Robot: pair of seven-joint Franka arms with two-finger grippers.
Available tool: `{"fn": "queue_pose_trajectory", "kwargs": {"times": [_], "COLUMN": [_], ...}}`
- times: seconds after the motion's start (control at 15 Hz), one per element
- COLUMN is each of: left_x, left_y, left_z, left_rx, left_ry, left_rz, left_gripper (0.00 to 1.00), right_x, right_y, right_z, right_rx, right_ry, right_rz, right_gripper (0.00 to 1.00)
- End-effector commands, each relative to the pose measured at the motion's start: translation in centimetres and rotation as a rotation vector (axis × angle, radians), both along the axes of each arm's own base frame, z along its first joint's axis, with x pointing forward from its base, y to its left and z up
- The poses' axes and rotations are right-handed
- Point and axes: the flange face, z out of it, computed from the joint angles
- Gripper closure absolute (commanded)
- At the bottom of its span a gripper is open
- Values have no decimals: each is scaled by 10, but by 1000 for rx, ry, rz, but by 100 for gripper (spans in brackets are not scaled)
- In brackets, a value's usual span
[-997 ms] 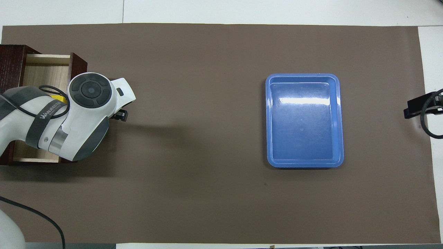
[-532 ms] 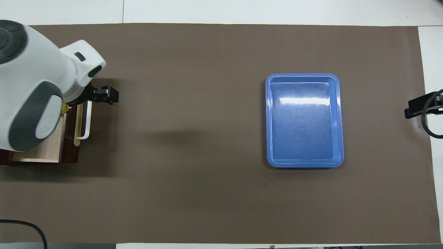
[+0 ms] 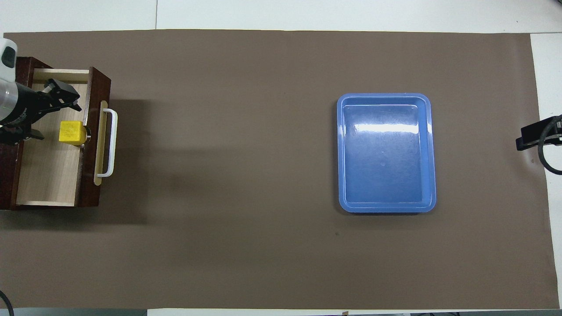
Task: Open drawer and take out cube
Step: 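Release the handle and lower the left gripper onto the yellow cube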
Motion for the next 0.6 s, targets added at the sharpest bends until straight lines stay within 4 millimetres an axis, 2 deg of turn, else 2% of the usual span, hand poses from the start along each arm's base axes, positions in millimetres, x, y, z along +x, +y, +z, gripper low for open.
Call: {"fn": "queue_pose_trajectory", "kwargs": {"times": [0.0, 0.33, 0.53], "left_x": [2, 11, 12], "left_y": [15, 29, 38], "left_z": [-16, -41, -48], "left_rx": [-50, -69, -69], "left_ry": [-38, -41, -34], "left_rz": [263, 573, 631], "left_gripper": [0, 0, 0], "right_x": [-2, -2, -2], "right_y": [-3, -3, -5], "right_z": [1, 1, 1], "right_rx": [10, 8, -1], "right_ry": [-15, -15, -14], "right_rz": [-10, -9, -9], "right_gripper": [0, 0, 0]}}
